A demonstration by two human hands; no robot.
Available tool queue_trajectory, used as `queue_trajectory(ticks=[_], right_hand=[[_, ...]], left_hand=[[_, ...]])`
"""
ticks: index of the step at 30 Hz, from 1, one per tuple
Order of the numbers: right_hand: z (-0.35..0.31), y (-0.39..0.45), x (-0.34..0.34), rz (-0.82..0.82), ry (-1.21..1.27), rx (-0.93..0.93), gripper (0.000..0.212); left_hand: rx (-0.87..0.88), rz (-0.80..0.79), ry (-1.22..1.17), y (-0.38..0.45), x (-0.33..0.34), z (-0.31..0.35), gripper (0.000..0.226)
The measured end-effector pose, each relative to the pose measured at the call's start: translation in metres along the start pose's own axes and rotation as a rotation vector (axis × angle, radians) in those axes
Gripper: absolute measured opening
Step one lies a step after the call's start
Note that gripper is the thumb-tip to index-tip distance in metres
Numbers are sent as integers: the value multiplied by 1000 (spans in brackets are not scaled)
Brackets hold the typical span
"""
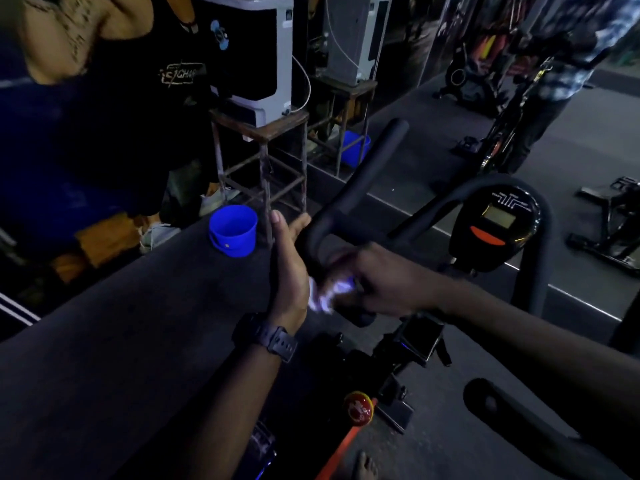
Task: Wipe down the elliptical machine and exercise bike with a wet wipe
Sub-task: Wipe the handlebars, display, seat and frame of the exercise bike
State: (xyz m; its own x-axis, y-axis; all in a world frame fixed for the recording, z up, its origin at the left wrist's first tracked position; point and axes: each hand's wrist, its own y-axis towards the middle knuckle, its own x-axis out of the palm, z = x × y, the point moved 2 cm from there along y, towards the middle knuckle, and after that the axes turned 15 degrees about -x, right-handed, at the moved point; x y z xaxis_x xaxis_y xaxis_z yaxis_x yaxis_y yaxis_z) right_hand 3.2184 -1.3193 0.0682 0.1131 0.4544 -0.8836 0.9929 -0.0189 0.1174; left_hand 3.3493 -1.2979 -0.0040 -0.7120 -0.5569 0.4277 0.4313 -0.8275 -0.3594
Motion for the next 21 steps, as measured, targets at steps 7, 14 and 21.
queue_trajectory(ticks=[7, 14, 21], right_hand=[[33, 23, -10, 179, -130, 141, 12], [10, -27, 2, 221, 77, 353, 10], [37, 9, 33, 479, 783, 713, 10]], left_hand=[[-5, -24, -24, -9, 6, -7, 80], [71, 8, 99, -2, 0, -9, 79], [60, -38, 146, -6, 6, -11, 77]])
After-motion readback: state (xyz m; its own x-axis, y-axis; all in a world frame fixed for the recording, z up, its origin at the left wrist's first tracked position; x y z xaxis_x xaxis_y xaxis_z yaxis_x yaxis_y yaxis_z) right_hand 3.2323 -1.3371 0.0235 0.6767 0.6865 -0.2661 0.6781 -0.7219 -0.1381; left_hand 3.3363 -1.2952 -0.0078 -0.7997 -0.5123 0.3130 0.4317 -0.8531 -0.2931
